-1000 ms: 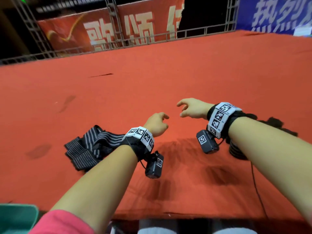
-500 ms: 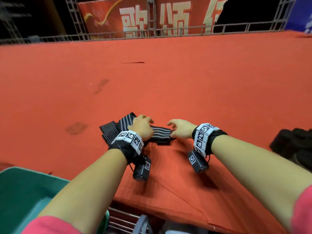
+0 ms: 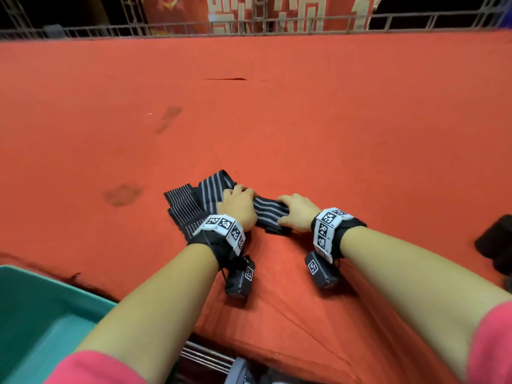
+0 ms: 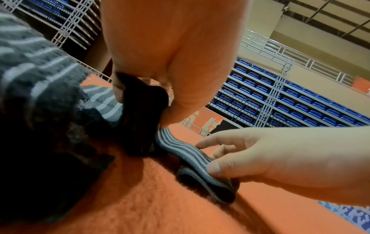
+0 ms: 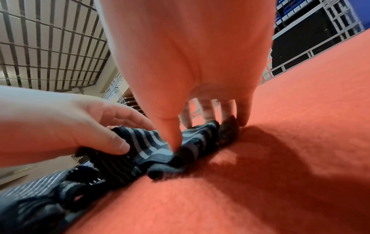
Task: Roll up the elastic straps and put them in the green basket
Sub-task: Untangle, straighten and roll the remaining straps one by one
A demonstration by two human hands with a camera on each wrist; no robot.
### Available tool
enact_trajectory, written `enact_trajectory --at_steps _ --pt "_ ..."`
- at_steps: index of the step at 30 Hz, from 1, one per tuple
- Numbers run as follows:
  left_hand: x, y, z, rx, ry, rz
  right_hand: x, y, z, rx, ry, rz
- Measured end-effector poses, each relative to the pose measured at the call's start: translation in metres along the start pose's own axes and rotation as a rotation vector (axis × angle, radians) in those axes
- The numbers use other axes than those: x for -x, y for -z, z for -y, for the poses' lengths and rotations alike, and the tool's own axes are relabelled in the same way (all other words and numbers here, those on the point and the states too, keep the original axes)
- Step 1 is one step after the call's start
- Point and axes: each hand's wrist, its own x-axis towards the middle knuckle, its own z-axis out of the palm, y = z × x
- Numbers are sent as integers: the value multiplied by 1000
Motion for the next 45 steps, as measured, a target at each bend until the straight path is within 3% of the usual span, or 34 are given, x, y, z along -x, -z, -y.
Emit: enact_trajectory --at_steps 4,14,22,26,35,40,45 --pt "2 -5 -2 5 -42 -22 5 8 -6 -46 -5 -85" --pt "8 -15 -15 14 -71 -41 32 42 -24 -151 -12 -80" --pt "9 -23 -28 -82 -111 112 53 67 -48 -255 -120 -116" --pt "10 -30 -33 -119 -143 110 59 72 -54 -289 -118 -78" --pt "9 -34 -53 -182 -172 72 71 74 -79 -182 -158 -49" --pt "10 -30 -68 -180 -225 4 70 73 -67 -43 -50 -3" --pt "15 -24 -77 -190 -320 -52 56 63 -40 -126 104 -6"
